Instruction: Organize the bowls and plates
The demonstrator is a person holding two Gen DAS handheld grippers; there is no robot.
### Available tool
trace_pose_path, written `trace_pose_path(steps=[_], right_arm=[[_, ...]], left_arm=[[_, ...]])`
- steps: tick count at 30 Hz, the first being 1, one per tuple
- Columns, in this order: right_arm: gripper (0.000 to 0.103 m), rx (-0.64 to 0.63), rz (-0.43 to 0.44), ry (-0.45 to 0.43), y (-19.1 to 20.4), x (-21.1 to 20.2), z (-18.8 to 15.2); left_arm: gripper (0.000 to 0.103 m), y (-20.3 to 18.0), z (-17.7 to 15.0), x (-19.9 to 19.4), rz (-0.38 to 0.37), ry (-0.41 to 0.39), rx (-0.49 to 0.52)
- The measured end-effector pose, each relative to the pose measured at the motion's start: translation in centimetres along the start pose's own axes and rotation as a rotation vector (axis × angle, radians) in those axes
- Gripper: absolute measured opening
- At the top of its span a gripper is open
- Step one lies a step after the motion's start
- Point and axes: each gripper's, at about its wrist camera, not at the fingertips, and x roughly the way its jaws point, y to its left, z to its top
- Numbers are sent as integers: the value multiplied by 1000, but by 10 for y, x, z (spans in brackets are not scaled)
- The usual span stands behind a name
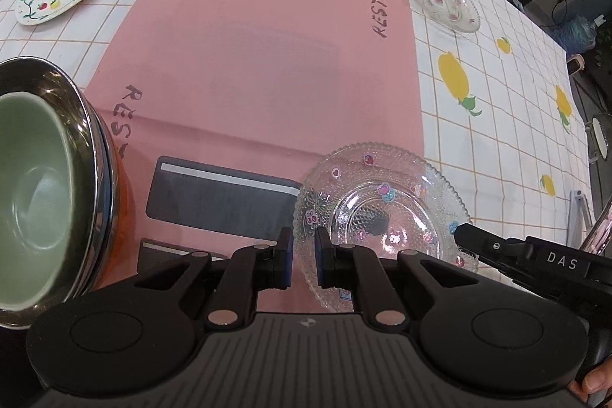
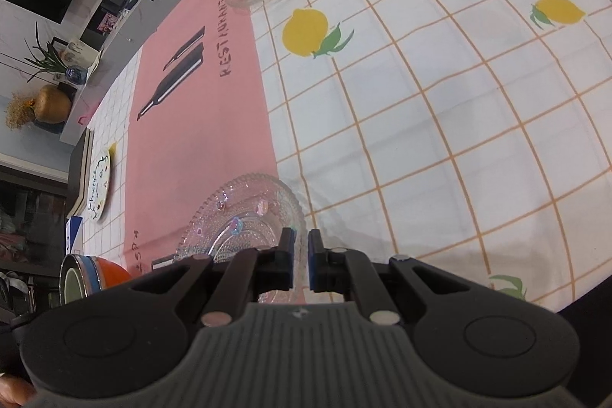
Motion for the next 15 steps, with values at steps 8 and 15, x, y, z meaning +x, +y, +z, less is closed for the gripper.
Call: trace_pose_path(steps=[8,15], right_arm=[[7,-25,-25,-2,5,5,-1],[11,-27,-46,10,5,13,-4]], left_arm=[[12,2,-3,9,16,9,9],[12,2,-4,14,24,2,29]])
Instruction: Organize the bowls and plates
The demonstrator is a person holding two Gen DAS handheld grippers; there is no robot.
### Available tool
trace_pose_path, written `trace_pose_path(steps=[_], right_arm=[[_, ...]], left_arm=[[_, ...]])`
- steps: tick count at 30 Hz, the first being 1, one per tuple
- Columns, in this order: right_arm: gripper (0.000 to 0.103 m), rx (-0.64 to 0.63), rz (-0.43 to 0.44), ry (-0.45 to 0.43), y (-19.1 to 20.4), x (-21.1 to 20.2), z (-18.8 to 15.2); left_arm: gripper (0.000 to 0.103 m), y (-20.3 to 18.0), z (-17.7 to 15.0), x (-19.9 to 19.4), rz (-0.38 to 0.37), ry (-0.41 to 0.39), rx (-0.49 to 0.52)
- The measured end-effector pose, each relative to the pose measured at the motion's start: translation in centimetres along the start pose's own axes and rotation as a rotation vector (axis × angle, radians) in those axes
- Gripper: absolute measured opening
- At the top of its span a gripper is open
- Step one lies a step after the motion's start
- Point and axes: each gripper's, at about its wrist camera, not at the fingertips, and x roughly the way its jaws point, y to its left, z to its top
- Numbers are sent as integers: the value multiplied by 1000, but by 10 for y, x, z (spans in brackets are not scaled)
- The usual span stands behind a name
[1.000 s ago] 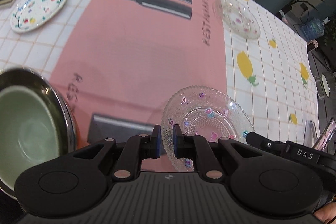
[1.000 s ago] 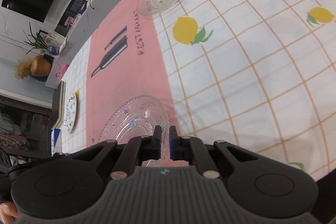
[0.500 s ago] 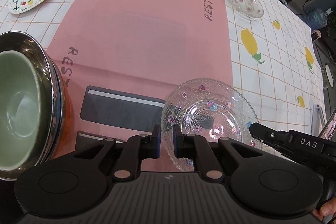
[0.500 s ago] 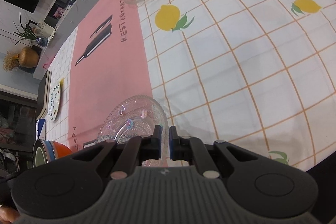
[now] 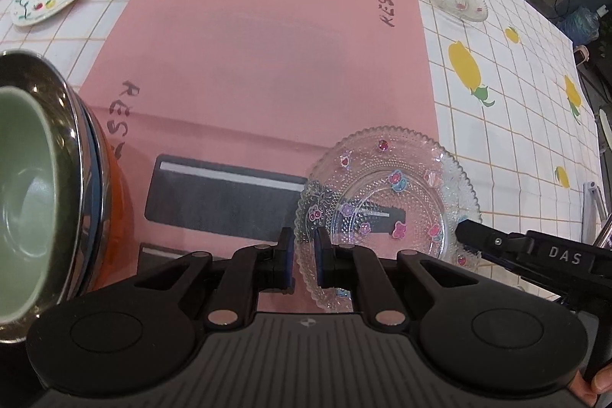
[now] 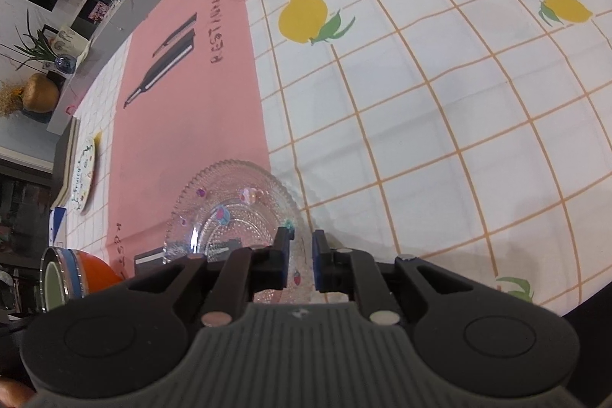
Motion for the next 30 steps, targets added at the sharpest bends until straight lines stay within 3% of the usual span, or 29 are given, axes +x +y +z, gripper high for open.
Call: trace_pose_path(steps=[7,10,15,24,30], right_arm=[[13,-40,-25,-6,7,0,-1],[20,-58,-35,-26,11,-4,-1],[33,-103,-47,-75,25,-19,3],[39,-201,-10,-100,76,-25,7],[42,-270,40,-73,124,-13,12]], left_arm=[[12,-1,1,1,4,-4,23],[13,0,3,-5,3,-30,28],[23,2,10,-26,-10,-85,45],[34,11,27,-69,-66,-195,99],[41,45,39,-97,-105,-271,59]])
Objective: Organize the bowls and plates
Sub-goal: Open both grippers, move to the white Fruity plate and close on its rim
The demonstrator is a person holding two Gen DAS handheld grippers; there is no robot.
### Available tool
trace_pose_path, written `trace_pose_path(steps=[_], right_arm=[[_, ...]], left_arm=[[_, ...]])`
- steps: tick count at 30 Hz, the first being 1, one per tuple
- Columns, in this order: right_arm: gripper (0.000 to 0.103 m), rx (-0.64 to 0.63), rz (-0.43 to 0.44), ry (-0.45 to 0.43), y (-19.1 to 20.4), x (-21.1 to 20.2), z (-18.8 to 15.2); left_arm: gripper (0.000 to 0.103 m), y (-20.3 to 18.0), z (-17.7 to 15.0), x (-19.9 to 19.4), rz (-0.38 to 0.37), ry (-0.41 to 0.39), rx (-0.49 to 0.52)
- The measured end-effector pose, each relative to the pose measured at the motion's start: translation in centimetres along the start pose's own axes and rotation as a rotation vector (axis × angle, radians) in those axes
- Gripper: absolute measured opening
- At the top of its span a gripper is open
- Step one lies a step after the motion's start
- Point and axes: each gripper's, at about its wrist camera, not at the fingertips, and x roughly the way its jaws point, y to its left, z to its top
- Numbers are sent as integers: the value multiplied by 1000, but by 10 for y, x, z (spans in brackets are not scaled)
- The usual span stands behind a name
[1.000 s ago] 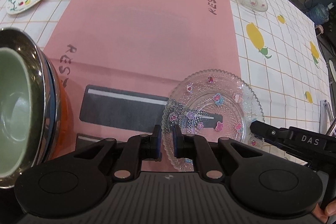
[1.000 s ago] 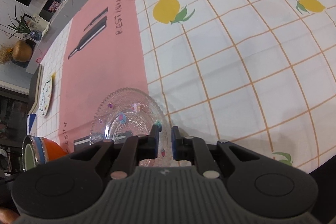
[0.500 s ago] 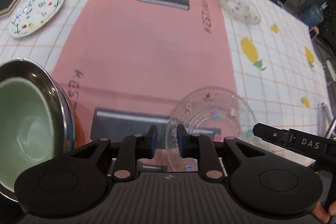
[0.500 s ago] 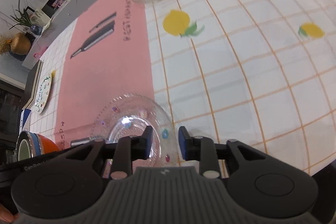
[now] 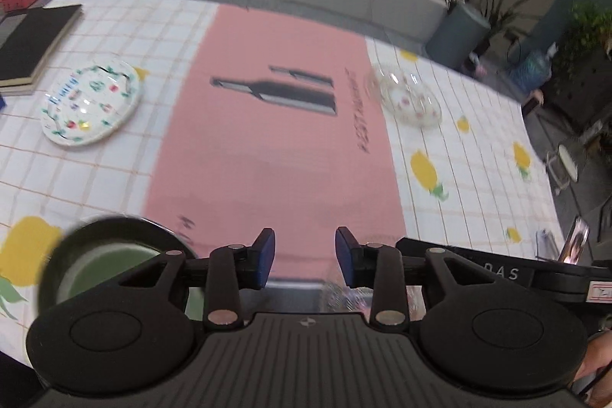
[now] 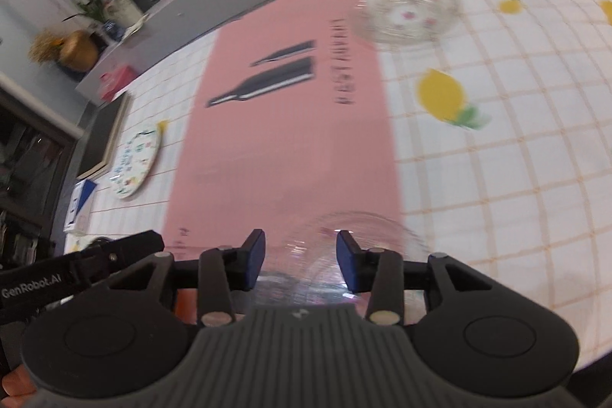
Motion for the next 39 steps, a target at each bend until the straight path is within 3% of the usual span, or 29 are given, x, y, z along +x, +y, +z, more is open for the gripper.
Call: trace_pose_path(steps=[15,21,26,32,39], right_arm=[[44,-143,109,171,113,93,53],[43,-179,152,227,144,138,74],[42,-195,152,230,163,177,94],[42,-204,149,228,182,215,110],[41,-191,153,231,191,247,118]], left_arm=[[42,163,40,-36,112,-126,-249],[47,215,53,-19,98,-135,-299],[55,255,60,2,43,-170,-394],[56,295,65,29,62,-213,-514],[56,310,72,55,57,-194,-517]])
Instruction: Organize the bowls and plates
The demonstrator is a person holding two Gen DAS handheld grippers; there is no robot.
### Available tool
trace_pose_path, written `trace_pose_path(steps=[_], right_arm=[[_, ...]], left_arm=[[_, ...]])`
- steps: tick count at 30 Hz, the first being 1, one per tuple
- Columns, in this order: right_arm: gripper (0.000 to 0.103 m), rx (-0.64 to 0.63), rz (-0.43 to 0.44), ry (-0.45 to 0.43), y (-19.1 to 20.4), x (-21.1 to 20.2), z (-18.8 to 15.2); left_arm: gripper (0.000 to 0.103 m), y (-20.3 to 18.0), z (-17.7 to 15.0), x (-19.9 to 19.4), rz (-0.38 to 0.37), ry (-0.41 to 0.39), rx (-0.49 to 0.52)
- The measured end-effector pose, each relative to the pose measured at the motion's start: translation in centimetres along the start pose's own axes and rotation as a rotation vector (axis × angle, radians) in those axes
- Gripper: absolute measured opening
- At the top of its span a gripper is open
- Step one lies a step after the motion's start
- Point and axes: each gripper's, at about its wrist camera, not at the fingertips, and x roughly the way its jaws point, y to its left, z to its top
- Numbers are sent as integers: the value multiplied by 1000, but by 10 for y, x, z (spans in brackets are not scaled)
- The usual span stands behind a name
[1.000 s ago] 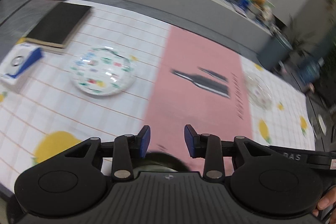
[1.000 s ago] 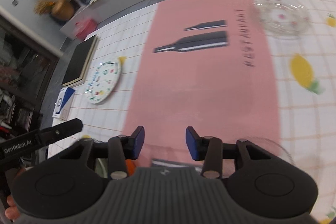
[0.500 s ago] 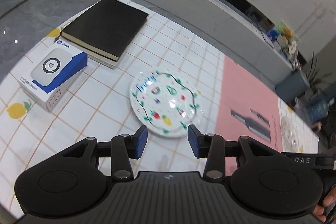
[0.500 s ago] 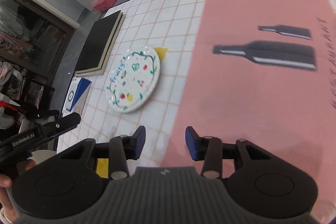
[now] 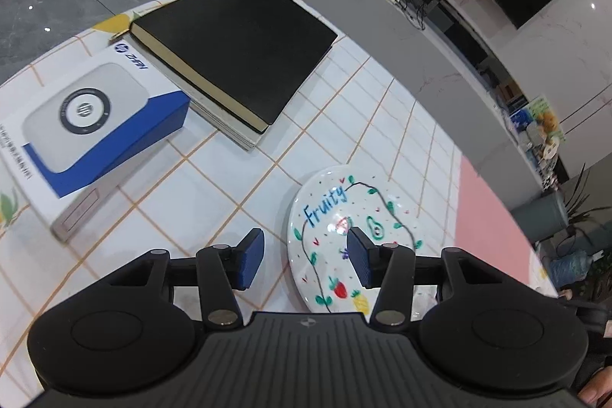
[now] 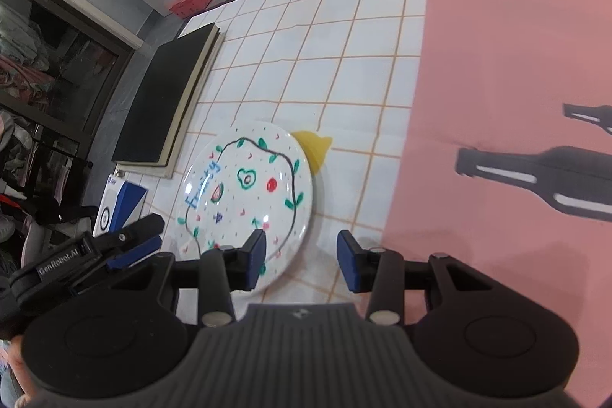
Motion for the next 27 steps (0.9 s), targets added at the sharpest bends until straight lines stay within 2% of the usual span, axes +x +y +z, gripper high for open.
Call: trace_pose_path(steps=[3,9,10,12,14,18,21,27], right_arm=[[34,11,-1,8,-2,8,4],[26,27,32,4,-5,17,5],[25,33,40,5,-6,18,5],[17,47,50,10,-6,21,6],[15,61,57,7,-8,21,5],[7,70,47,9,-10,21,5],[7,91,50,16,-12,19,4],[7,100,75,15,-11,7,0]], left_arm=[[55,1,0,8,13,4,14],[42,2,1,13,14,-6,32],[38,2,0,14,14,-6,39],[31,0,-1,14,20,-7,61],[19,-2,-1,17,11,-2,69],[17,-5,-1,17,30,-2,90],[16,-11,-5,15,49,-6,137],[15,-10,-8,2,36,-13,112]])
